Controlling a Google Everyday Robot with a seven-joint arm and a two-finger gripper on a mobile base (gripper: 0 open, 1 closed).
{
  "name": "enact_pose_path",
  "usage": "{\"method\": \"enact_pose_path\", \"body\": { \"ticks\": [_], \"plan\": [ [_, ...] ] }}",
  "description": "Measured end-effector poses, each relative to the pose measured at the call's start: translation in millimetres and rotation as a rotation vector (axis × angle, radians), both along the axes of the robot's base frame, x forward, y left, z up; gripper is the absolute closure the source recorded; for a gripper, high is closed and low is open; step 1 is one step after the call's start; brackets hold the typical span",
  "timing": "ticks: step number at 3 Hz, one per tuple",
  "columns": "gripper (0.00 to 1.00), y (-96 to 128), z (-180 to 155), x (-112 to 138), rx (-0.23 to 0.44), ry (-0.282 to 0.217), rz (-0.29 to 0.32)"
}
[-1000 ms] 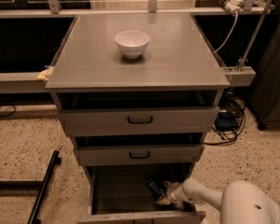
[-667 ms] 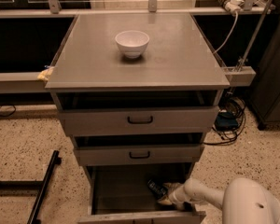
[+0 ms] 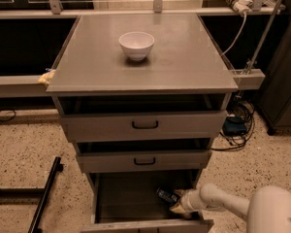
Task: Pick pepsi can from bottom drawer and place on counter
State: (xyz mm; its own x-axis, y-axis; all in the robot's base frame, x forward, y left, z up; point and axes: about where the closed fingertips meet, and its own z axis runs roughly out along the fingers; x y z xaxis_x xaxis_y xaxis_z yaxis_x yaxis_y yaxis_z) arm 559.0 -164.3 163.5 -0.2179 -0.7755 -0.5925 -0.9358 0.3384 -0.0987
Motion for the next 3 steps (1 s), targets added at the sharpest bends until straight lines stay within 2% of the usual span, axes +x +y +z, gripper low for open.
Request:
{"method": "enact_pose_path", "body": {
  "ticks": [1,2,3],
  "plan": [
    [1.0,-15,44,-14,0.025,0.025,0.082],
    [1.0,-21,103,-24,0.021,0.07,0.165],
    [1.0,-12,176,-20,-0.04,0.082,0.248]
  ]
}}
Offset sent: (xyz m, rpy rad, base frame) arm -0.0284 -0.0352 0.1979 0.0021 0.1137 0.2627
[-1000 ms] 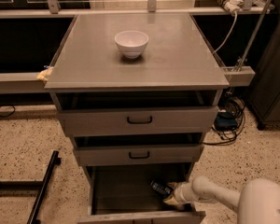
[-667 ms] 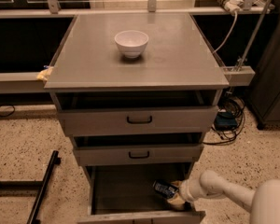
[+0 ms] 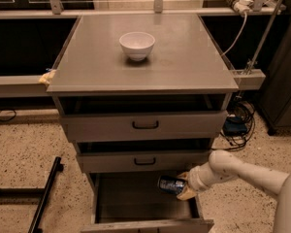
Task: Pick pepsi can from bottom drawer and place on counter
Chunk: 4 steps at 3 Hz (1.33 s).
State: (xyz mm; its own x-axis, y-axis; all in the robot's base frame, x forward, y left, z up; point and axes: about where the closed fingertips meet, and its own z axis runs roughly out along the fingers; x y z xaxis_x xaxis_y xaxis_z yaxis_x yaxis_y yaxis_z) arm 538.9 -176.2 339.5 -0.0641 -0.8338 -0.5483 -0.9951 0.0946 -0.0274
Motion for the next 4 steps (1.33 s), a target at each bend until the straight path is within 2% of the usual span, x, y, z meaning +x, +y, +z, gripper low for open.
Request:
{"method": "enact_pose_path", "body": {
  "ticks": [1,2,3,4],
  "plan": [
    [1.0,20,68,3,-0.109,-0.007,0.088],
    [1.0,23,139,26,-0.167,-0.089,0.107],
    [1.0,23,142,24,-0.16,-0.086,0.111],
    [1.0,25,188,7,-0.13,-0.101,0.138]
  ]
}}
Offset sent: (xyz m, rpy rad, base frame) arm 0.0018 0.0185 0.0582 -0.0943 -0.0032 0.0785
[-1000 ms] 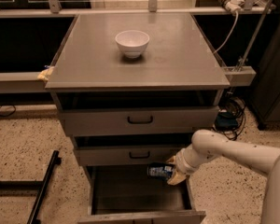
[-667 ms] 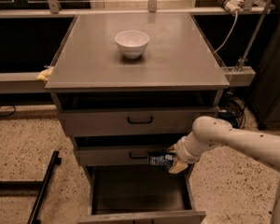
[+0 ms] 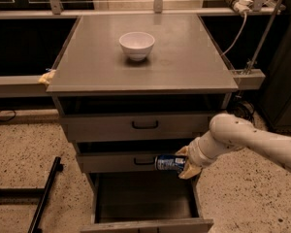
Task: Pick pepsi can from bottom drawer and place on counter
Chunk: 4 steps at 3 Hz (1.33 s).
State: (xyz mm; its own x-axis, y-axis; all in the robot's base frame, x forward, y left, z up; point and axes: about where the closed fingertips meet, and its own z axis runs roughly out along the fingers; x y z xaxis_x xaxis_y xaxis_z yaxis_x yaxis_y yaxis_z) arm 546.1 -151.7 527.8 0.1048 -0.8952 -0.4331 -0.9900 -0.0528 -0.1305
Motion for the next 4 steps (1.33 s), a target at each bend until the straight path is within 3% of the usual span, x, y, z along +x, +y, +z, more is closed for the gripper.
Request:
{"method": "enact_pose_path", "body": {
  "ticks": [1,2,3,4],
  "plan": [
    [1.0,2,69,-31,0.015,-0.017,0.023],
    [1.0,10,153,-60,-0.046,-0.052,0.039],
    [1.0,27,266,-64,-0.19,-0.134,0.05],
    [1.0,65,394,-55,-0.338,-0.304,0.054]
  ]
}}
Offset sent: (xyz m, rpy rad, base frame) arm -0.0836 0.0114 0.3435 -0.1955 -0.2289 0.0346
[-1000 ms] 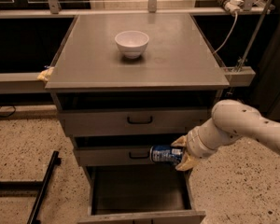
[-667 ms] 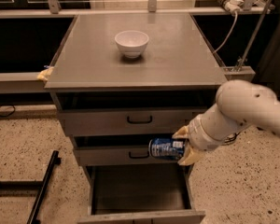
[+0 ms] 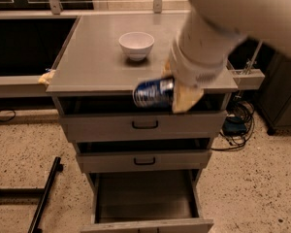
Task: Pick pepsi can from bottom drawer and place on counter
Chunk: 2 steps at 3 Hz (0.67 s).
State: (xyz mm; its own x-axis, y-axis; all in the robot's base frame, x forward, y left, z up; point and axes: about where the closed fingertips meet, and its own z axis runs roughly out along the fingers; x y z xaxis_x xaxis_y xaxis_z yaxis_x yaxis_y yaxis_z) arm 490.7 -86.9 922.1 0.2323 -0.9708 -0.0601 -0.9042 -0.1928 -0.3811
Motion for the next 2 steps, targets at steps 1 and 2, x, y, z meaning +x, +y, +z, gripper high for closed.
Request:
{"method": "enact_pose_path", "body": {
  "ticks": [1,2],
  "plan": [
    [1.0,18.5,45.8,5.4,-0.057,-0.063,0.031],
    [1.0,18.9,43.6,3.9,-0.038,-0.072,0.016]
  ]
}}
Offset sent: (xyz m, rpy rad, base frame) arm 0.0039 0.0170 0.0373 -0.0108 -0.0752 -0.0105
